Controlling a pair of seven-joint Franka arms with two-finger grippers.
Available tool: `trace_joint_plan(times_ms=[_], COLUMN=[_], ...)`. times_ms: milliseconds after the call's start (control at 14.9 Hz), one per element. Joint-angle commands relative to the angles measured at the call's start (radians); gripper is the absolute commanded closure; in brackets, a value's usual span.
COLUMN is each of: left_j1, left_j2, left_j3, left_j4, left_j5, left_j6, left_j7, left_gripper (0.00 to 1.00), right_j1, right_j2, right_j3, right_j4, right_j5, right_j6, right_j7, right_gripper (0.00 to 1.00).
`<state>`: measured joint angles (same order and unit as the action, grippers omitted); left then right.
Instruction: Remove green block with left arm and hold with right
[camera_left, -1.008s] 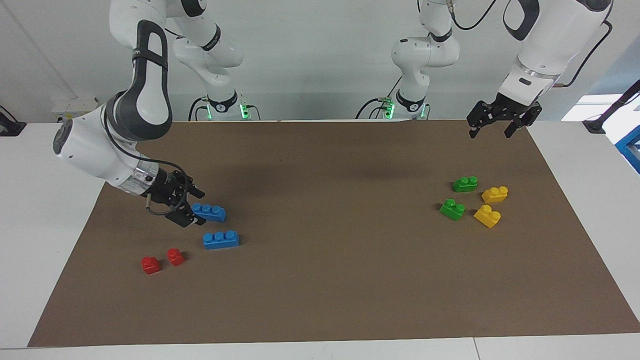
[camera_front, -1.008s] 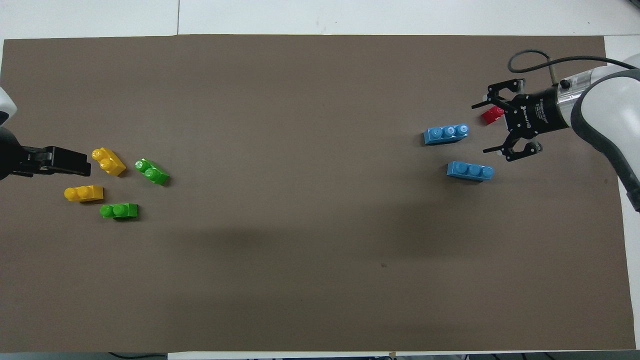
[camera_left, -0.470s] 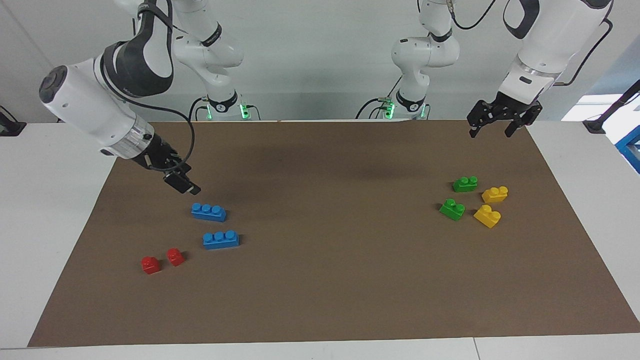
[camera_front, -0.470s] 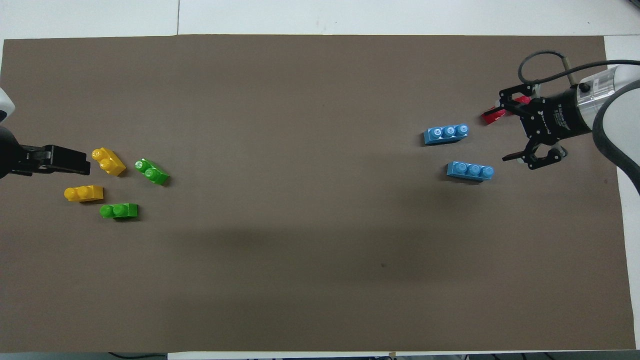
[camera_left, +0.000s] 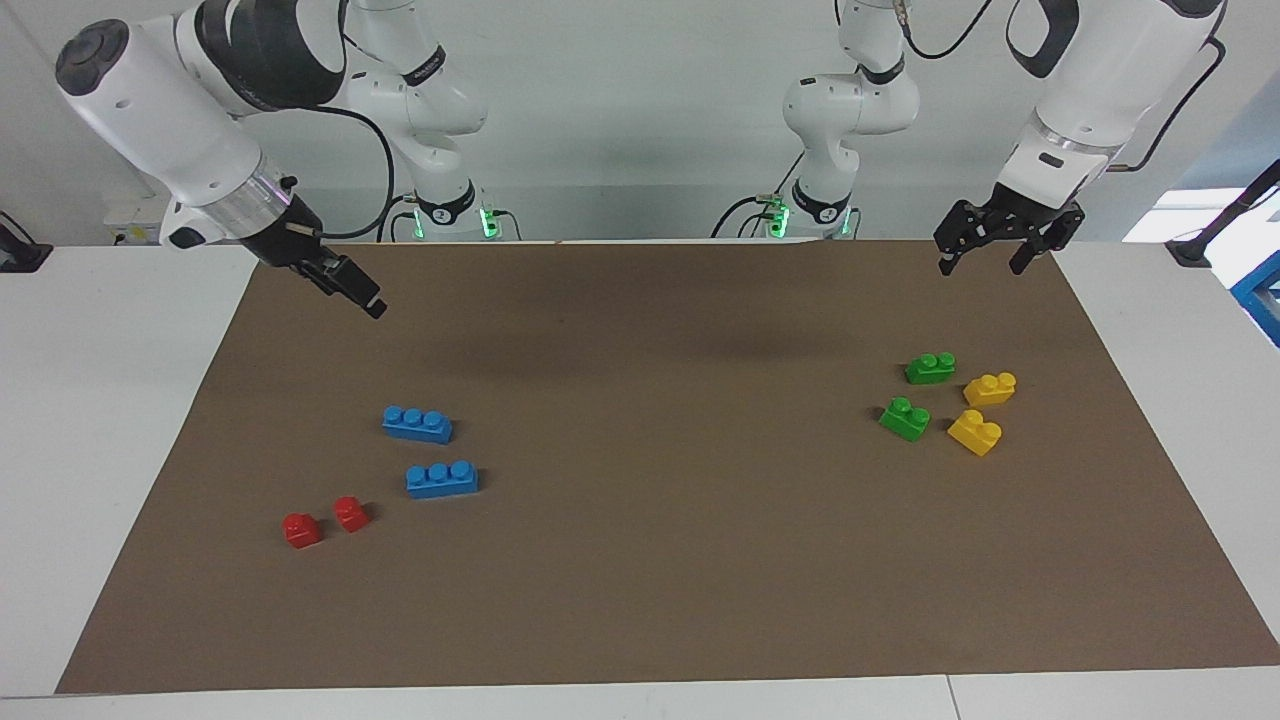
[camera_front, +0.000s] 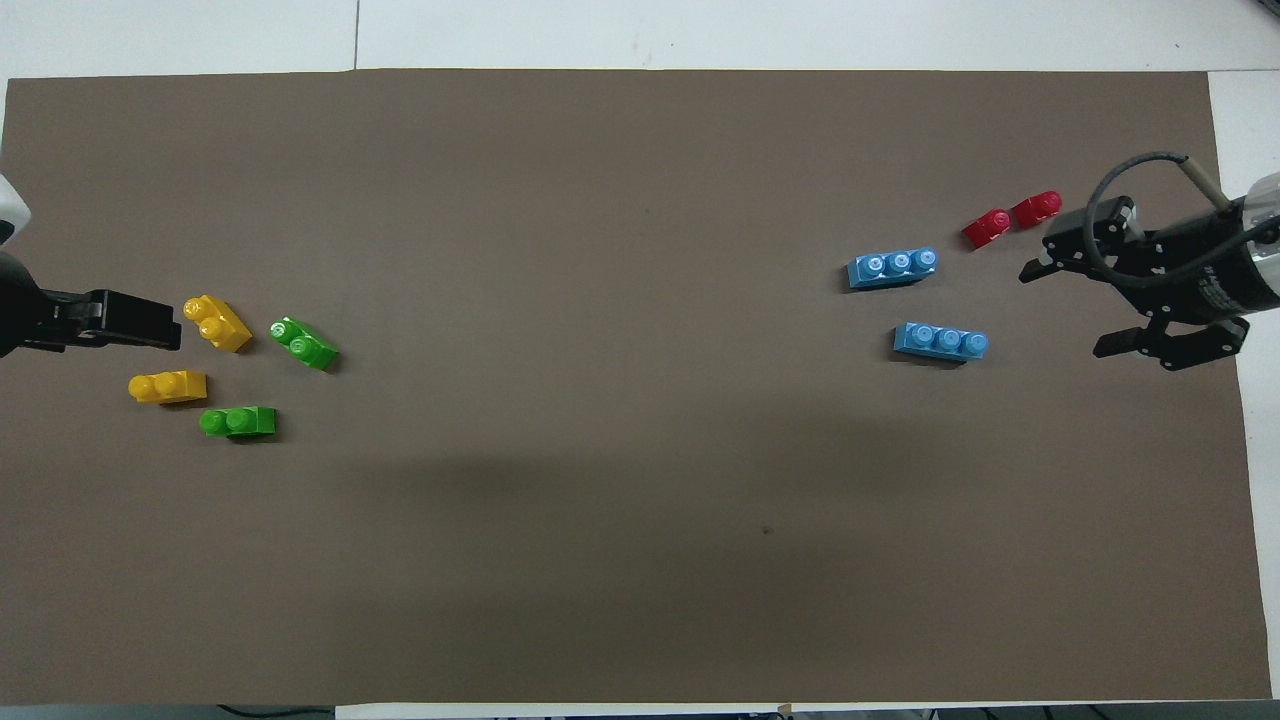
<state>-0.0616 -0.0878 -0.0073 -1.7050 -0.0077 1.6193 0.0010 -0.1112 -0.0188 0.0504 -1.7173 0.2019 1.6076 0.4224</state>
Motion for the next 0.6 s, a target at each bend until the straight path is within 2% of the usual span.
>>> trace_joint_plan(times_ms=[0, 336, 538], left_j1=[0.005, 0.003, 0.005], left_j2=[0.002, 0.002, 0.002], left_j3=[0.000, 0.000, 0.001], left_j4=[0.018, 0.018, 0.018], left_j5=[-0.009, -0.009, -0.009], left_j6=[-0.024, -0.022, -0.022], left_j7=[-0.009, -0.010, -0.010], left_gripper=[0.00, 0.00, 0.00], right_j1=[-0.012, -0.007, -0.005], right_j2=[-0.016, -0.029, -0.029], right_j3=[0.005, 0.006, 0.008], right_j4=[-0.001, 0.001, 0.013], right_j5=[-0.065, -0.139, -0.179], right_j6=[-0.028, -0.034, -0.037], right_j7=[-0.180, -0.434, -0.484], right_gripper=[0.00, 0.00, 0.00])
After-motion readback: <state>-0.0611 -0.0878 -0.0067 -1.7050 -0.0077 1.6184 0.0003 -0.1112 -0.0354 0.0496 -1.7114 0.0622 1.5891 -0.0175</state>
